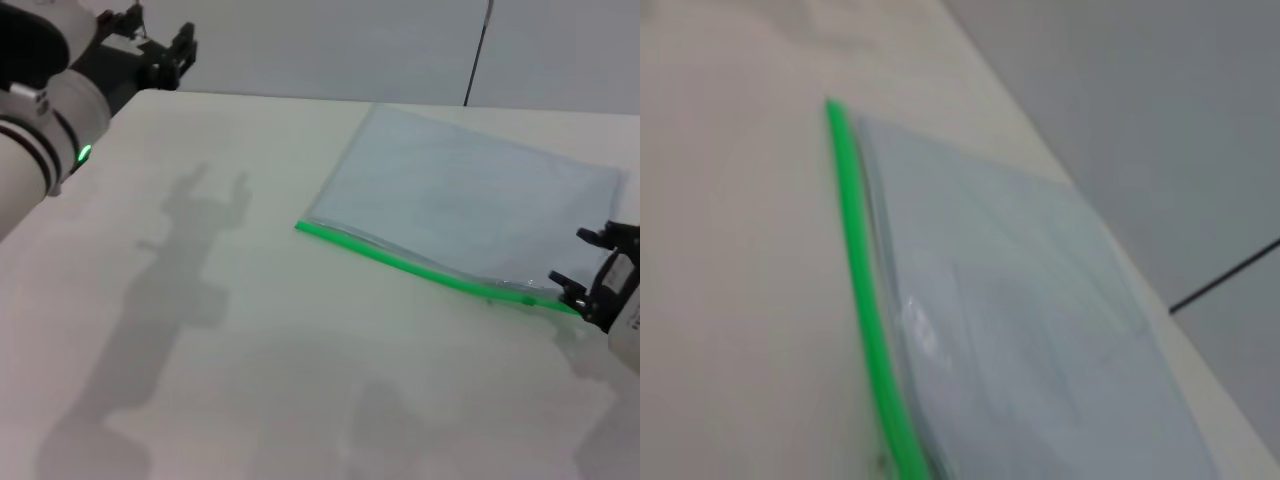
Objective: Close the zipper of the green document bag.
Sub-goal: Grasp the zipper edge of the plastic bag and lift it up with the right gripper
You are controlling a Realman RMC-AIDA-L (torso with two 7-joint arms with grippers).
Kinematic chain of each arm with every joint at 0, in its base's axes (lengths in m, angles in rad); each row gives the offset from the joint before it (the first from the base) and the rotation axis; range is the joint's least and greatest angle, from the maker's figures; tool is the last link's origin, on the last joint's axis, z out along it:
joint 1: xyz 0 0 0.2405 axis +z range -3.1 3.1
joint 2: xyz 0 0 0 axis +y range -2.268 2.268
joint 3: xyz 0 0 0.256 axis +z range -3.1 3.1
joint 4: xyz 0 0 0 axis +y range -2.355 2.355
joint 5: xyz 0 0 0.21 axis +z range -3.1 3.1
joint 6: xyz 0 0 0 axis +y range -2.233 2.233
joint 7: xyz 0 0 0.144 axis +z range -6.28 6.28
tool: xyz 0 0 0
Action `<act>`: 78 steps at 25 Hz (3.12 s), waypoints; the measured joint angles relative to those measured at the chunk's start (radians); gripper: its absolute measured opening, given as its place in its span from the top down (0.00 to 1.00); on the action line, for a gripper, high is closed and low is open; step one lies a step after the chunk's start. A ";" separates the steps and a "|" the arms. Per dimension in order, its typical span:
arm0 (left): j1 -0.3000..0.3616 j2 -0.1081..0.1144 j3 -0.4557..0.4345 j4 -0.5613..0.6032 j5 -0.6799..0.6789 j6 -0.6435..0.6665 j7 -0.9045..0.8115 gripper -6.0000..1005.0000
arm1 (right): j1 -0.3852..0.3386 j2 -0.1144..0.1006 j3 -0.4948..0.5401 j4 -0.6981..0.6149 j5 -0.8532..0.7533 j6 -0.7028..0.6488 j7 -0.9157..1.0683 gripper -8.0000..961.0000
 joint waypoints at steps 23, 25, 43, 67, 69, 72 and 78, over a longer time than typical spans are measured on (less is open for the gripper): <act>0.040 0.000 -0.062 -0.045 0.006 0.070 0.000 0.40 | 0.020 0.007 -0.026 0.047 -0.152 -0.079 -0.025 0.42; 0.042 0.000 -0.067 -0.046 0.006 0.070 0.000 0.40 | 0.021 0.008 -0.038 0.056 -0.181 -0.058 -0.007 0.42; 0.037 0.000 -0.069 -0.040 0.006 0.070 0.000 0.40 | 0.050 0.008 -0.103 0.126 -0.338 0.058 0.137 0.42; 0.021 0.000 -0.058 -0.036 0.006 0.070 0.000 0.40 | 0.162 0.008 -0.042 0.282 -0.340 0.153 0.157 0.42; 0.021 0.000 -0.058 -0.036 0.006 0.070 0.000 0.40 | 0.162 0.008 -0.035 0.282 -0.340 0.161 0.157 0.42; 0.021 0.000 -0.057 -0.036 0.006 0.070 0.000 0.40 | 0.163 0.009 -0.030 0.282 -0.340 0.168 0.157 0.42; 0.021 0.000 -0.056 -0.036 0.006 0.070 0.000 0.40 | 0.167 0.009 -0.034 0.279 -0.340 0.168 0.158 0.44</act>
